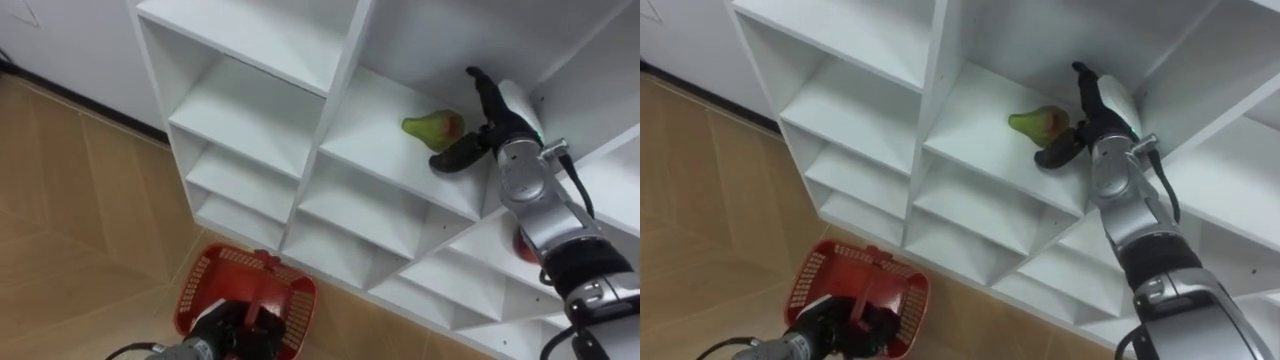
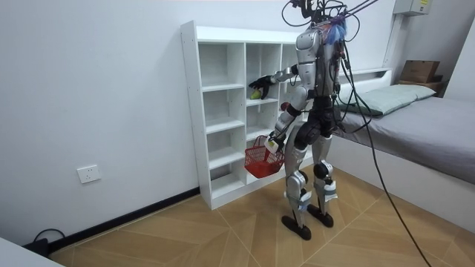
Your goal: Collect fruits from the closet
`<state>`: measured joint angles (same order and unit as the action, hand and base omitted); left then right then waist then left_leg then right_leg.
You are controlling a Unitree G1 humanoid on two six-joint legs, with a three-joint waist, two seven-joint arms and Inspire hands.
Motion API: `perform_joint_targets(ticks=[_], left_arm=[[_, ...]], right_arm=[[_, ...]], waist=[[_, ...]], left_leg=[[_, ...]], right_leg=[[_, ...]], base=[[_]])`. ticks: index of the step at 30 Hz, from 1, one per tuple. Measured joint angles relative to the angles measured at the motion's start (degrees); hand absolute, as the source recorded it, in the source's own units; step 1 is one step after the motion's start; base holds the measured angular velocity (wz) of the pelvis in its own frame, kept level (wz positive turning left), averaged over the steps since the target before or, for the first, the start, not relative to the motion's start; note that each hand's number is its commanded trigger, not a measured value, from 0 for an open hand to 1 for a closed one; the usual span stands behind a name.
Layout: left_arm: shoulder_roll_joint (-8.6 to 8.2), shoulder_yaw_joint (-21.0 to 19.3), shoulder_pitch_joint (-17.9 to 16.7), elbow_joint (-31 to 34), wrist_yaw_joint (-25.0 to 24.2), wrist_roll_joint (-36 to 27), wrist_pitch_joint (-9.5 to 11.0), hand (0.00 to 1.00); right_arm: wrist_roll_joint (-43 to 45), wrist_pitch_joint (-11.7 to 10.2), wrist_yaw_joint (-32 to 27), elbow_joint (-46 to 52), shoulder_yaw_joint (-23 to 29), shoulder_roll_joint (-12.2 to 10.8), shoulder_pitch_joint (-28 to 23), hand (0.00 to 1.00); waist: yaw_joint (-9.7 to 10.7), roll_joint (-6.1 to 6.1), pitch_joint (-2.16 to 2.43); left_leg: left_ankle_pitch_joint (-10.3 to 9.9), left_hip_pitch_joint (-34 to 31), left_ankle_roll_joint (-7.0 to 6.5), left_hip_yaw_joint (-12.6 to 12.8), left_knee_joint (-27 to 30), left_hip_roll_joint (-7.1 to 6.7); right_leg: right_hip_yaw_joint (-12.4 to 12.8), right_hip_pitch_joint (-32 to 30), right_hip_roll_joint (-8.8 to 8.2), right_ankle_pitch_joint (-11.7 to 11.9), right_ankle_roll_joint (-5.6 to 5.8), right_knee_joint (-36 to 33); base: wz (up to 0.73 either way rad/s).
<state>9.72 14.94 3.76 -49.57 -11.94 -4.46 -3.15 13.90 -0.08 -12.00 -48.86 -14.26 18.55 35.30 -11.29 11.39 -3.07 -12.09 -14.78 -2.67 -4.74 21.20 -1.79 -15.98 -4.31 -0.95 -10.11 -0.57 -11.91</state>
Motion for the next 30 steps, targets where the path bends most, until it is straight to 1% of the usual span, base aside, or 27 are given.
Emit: perform_joint_targets(ticks=[3,6,9,11,15,20,22,24,30], left_arm=[[0.03,1.2,0.7,-1.1,0.0,-0.1,0.0,1.0],[0.26,2.2,0.9,-1.2,0.0,-1.8,0.0,1.0],[0.29,2.2,1.1,-1.2,0.0,-2.8,0.0,1.0],[0.33,2.2,1.4,-1.2,0.0,-2.8,0.0,1.0],[0.32,2.2,2.1,-1.2,0.0,-2.8,0.0,1.0],[-0.02,2.1,2.7,-1.2,0.0,-2.7,0.0,1.0],[-0.23,2.1,3.0,-1.2,0.0,-2.7,0.0,1.0],[-0.21,2.1,3.0,-1.2,0.0,-2.8,0.0,1.0],[-0.05,2.0,2.9,-1.2,0.0,-2.7,0.0,1.0]], right_arm=[[-0.2,-0.6,0.0,-0.2,-0.2,0.0,0.1,0.0],[-0.5,-1.5,0.1,-0.2,-0.3,0.0,0.1,0.0],[-1.7,-1.9,0.3,-0.2,-0.3,0.1,0.1,0.0],[-2.6,-1.9,0.6,-0.1,-0.3,0.1,0.1,0.0],[-5.0,-2.3,3.0,-0.2,-0.3,0.7,0.4,0.0],[-5.0,-2.3,5.5,-0.1,-0.3,1.1,0.4,0.0],[-5.0,-2.2,6.7,-0.2,-0.4,1.2,0.4,0.0],[-5.0,-2.1,7.7,-0.3,-0.5,1.3,0.4,0.0],[-5.0,-1.2,10.6,-0.6,-1.4,1.3,0.4,0.0]], waist=[[0.1,-0.08,-0.05],[0.3,-0.13,-0.07],[0.3,-0.11,-0.04],[0.3,-0.11,-0.01],[0.3,-0.12,0.03],[0.2,-0.44,0.24],[0.0,-0.8,0.48],[0.0,-1.02,0.61],[-0.1,-1.05,0.62]], left_leg=[[0.0,0.0,0.02,0.0,-0.1,0.01],[0.1,0.0,0.09,0.0,-0.2,0.04],[0.3,-0.1,0.14,0.1,-0.5,0.03],[0.4,-0.4,0.18,0.1,-0.5,0.06],[0.5,-0.6,0.23,0.0,-0.5,0.1],[0.5,-0.6,0.2,0.2,-0.1,0.16],[0.6,-0.6,0.15,0.4,-0.1,0.24],[0.7,-0.4,0.08,0.5,-0.2,0.2],[1.6,0.3,0.03,0.9,-1.5,0.03]], right_leg=[[-0.1,0.0,0.02,0.0,0.0,0.1],[-0.1,-0.1,0.01,0.0,0.0,0.1],[-0.2,-0.4,0.01,0.0,0.0,0.1],[-0.8,-0.6,-0.02,0.0,-0.01,0.1],[-1.3,-0.9,-0.04,0.0,-0.05,0.1],[-1.2,-1.1,-0.13,0.0,-0.06,-0.4],[-1.2,-1.6,-0.57,0.0,-0.06,-1.2],[-1.3,-1.7,-0.7,0.0,-0.06,-1.3],[-1.3,-1.7,-0.96,0.0,-0.06,-1.7]], base=[[0.0],[0.0],[0.0],[0.0],[0.0],[-0.01],[-0.07],[-0.04],[0.0]])
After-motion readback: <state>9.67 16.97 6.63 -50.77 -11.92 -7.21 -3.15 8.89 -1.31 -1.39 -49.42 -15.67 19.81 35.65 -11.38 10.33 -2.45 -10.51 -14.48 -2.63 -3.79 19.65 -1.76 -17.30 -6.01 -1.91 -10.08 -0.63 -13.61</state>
